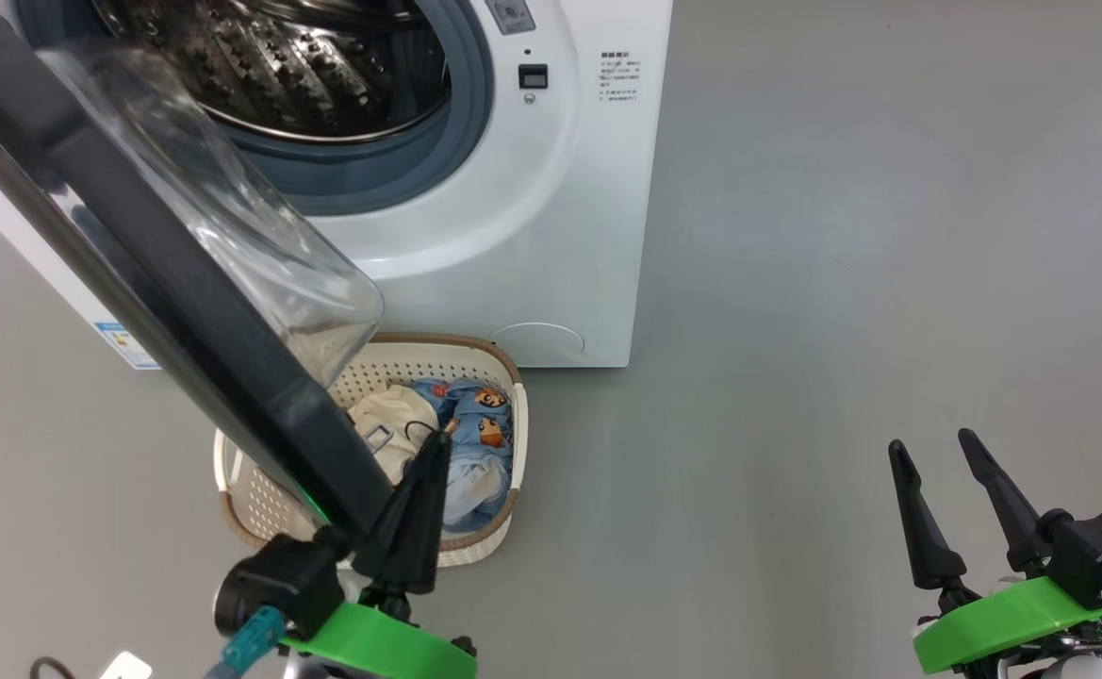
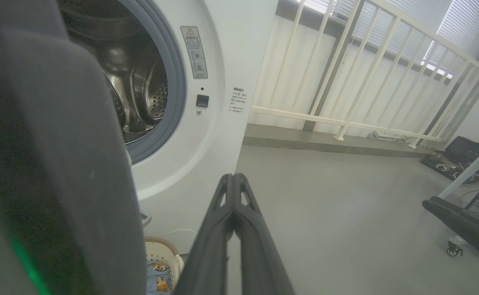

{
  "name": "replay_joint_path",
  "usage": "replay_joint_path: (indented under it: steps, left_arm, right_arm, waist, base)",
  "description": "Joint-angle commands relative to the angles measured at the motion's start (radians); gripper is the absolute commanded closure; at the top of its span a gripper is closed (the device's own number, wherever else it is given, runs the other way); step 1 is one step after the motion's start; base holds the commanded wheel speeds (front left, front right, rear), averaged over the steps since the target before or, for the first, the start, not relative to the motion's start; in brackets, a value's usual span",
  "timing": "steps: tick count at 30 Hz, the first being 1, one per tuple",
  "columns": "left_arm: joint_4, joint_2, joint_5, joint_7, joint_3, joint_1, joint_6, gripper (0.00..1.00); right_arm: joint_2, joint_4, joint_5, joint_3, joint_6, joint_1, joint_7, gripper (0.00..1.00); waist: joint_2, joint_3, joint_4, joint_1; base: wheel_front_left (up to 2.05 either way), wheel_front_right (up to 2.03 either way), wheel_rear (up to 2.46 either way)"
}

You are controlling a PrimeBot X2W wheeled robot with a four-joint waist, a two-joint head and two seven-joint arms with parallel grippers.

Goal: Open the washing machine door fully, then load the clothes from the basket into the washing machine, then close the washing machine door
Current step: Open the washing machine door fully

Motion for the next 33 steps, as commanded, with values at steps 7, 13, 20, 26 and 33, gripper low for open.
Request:
replay_joint_path:
  steps: [7,13,20,26,33]
  left_arm:
    - [0.062,0.003,-0.030,-0.039,0.057,-0.055,0.007,1.00]
    - [0.106,0.002,-0.047,-0.062,0.072,-0.069,0.004,1.00]
    - [0.129,0.007,-0.051,-0.075,0.082,-0.079,0.004,1.00]
    - [0.141,0.010,-0.053,-0.081,0.087,-0.078,0.005,1.00]
    - [0.141,0.010,-0.052,-0.086,0.084,-0.081,0.006,1.00]
  right_arm:
    - [-0.016,-0.026,-0.005,0.022,0.004,-0.011,-0.012,0.00]
    - [-0.018,-0.030,-0.004,0.021,0.004,-0.006,-0.012,0.00]
    - [-0.020,-0.035,-0.005,0.014,0.004,-0.001,-0.012,0.00]
    - [-0.021,-0.039,-0.008,0.013,0.004,-0.005,-0.012,0.00]
    - [-0.030,-0.041,-0.007,0.021,0.004,-0.008,-0.012,0.00]
  waist:
    - [-0.0001,-0.010,0.008,-0.0001]
    - [-0.0001,-0.018,0.012,-0.0001]
    - [-0.0001,-0.017,0.025,-0.0001]
    - [-0.0001,-0.017,0.048,-0.0001]
    - [-0.0001,-0.015,0.094,-0.0001]
  base:
    - [0.00,0.00,0.00]
    - [0.00,0.00,0.00]
    - [0.00,0.00,0.00]
    - [0.00,0.00,0.00]
    - [0.00,0.00,0.00]
